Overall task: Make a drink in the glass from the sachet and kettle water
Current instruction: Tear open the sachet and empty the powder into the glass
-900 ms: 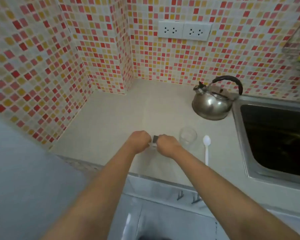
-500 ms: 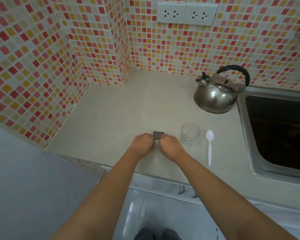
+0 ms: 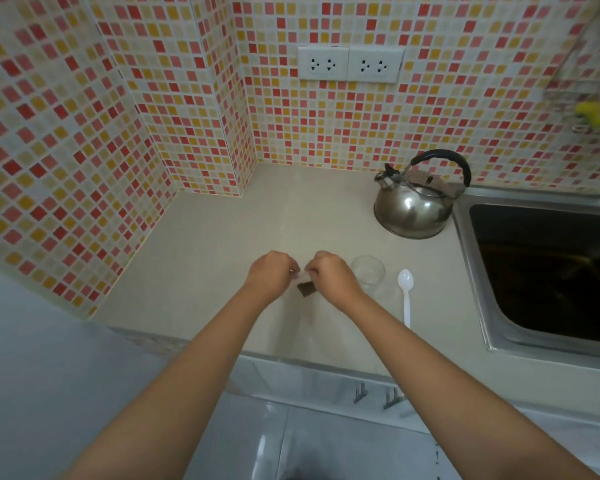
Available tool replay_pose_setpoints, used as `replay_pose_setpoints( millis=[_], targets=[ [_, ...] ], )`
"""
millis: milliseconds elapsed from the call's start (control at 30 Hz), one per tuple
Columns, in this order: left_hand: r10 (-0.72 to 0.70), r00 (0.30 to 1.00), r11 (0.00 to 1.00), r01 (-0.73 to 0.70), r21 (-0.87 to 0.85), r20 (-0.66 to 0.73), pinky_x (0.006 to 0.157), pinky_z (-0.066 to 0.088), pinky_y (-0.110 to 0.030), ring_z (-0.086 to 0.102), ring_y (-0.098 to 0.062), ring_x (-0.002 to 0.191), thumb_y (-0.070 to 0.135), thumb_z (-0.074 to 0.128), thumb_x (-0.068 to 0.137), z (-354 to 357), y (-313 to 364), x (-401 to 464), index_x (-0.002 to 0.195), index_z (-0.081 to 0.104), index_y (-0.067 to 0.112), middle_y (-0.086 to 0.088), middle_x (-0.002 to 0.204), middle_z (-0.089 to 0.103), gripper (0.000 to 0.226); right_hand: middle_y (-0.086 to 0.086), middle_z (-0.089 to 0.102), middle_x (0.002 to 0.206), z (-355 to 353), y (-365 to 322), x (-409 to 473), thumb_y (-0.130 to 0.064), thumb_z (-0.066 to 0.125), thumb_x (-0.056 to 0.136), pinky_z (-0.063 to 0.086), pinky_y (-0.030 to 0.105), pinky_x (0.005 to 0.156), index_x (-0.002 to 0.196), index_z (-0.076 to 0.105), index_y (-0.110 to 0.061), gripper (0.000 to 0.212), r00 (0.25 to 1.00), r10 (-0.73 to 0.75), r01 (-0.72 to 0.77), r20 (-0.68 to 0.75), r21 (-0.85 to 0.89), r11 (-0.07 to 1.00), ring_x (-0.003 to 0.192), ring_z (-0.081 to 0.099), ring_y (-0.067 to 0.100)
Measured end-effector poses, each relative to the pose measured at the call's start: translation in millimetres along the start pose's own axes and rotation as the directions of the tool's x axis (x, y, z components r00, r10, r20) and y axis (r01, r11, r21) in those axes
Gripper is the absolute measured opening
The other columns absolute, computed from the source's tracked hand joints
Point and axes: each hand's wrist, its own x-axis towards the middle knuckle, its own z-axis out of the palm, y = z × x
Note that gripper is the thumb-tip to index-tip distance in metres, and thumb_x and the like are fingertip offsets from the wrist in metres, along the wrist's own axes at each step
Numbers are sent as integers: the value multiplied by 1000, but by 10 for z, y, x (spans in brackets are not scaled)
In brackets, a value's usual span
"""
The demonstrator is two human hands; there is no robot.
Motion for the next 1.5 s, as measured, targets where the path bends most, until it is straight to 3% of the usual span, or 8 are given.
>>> replay_pose_setpoints(
  millis=[233,433,567,700,833,1000,1200,1500],
  targets=[
    [30,999,988,-27,-154,20,78,52,-33,65,-27,93,17,62,87,-373,303,-38,94,77,15,-8,98,73,17,19,70,104,-569,-38,-121,6,58,83,51,35,89,97,73,4,21,990,99,-57,-104,345,937,96,65,28],
    [38,992,903,18,-429,122,56,48,-13,65,-10,60,-1,59,83,-406,661,34,90,76,2,-14,78,73,19,21,70,86,-892,135,-322,12,59,81,55,15,63,96,71,5,21,971,214,-123,-103,551,826,74,67,26],
    [50,979,810,76,-582,198,69,53,-26,65,-17,61,-4,62,85,-355,882,48,94,72,-7,-19,78,70,13,18,64,76,-978,273,-464,15,57,80,56,18,59,94,70,8,20,950,296,-162,-101,652,741,59,62,18],
    [31,972,704,144,-696,233,62,56,-22,63,-13,49,-11,61,85,-293,1044,50,72,67,0,-11,60,63,17,14,68,72,-980,426,-604,6,63,79,57,26,62,83,72,3,10,867,477,-269,-143,671,691,53,66,12],
    [-17,974,613,187,-767,224,51,55,-19,60,-8,38,-9,65,83,-190,1184,78,66,62,2,-6,47,61,21,19,69,71,-964,469,-694,-3,63,82,57,37,68,69,68,5,16,786,610,-386,-99,693,609,56,68,24],
    [24,976,596,161,-787,218,70,54,-30,59,-23,57,-6,69,80,-72,1276,64,66,64,1,-15,65,62,17,20,70,79,-1010,442,-746,-6,65,84,57,33,65,66,62,-5,18,763,646,-430,11,756,494,61,69,29],
    [50,970,590,163,-791,238,62,54,-23,60,-19,57,-8,72,77,-22,1305,97,65,65,2,-12,62,63,18,18,68,66,-1092,438,-753,0,66,78,58,35,69,63,61,-2,16,739,670,-508,74,714,482,57,67,25],
    [75,964,589,163,-792,254,52,51,-16,60,-5,43,1,78,75,-10,1261,145,64,65,6,2,49,65,17,22,70,61,-1112,406,-658,-1,57,69,56,24,49,68,67,7,13,726,682,-553,86,662,506,56,70,29]
  ],
)
